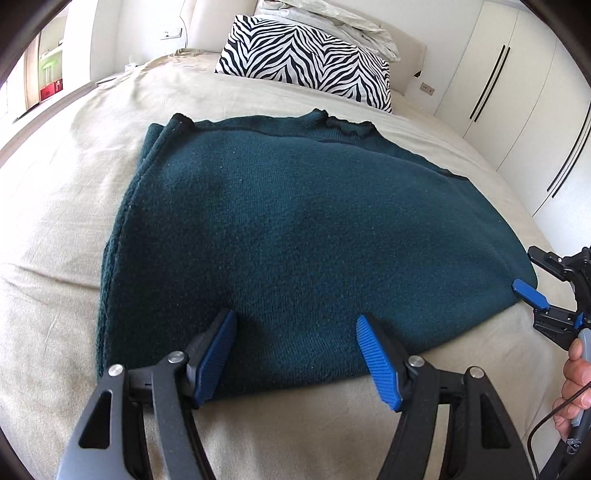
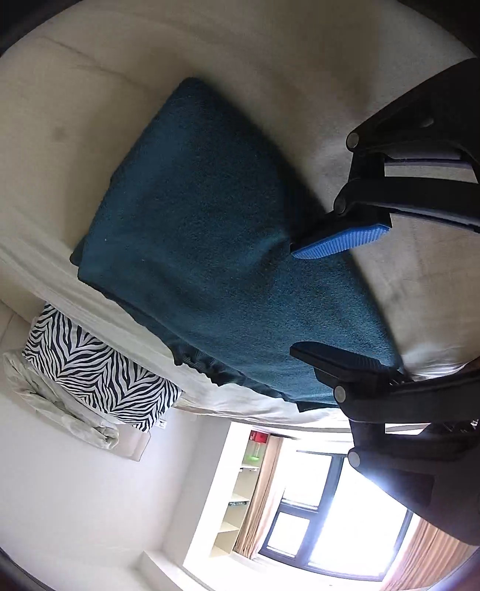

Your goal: Fold small clothes

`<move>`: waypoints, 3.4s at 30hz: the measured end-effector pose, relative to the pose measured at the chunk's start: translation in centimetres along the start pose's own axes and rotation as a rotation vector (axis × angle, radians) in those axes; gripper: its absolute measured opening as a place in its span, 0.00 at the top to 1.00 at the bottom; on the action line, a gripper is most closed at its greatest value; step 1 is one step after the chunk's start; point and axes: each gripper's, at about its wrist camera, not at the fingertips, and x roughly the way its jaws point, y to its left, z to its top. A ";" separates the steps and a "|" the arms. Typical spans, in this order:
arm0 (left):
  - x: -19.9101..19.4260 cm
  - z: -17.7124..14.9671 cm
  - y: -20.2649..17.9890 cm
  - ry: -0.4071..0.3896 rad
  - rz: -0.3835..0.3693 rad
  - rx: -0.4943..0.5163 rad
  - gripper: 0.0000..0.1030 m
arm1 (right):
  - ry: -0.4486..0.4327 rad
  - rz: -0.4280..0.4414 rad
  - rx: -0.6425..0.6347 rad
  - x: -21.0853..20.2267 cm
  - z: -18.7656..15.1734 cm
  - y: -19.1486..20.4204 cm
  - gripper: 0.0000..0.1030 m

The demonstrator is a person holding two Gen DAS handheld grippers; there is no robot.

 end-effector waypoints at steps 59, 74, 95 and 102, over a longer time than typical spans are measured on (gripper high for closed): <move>-3.0 1.2 14.9 0.030 -0.418 -0.602 0.27 | 0.132 0.162 -0.089 -1.6 -4.5 3.7 0.46; 0.9 3.7 15.1 0.153 -0.523 -0.670 0.37 | 0.290 0.200 -0.216 7.2 -3.0 11.5 0.46; 1.9 1.4 17.2 0.101 -0.681 -0.795 0.89 | 0.517 0.059 -0.291 24.6 -3.9 17.4 0.50; 1.4 2.0 16.6 0.088 -0.668 -0.796 0.89 | 0.501 0.088 -0.301 24.6 -3.7 17.5 0.49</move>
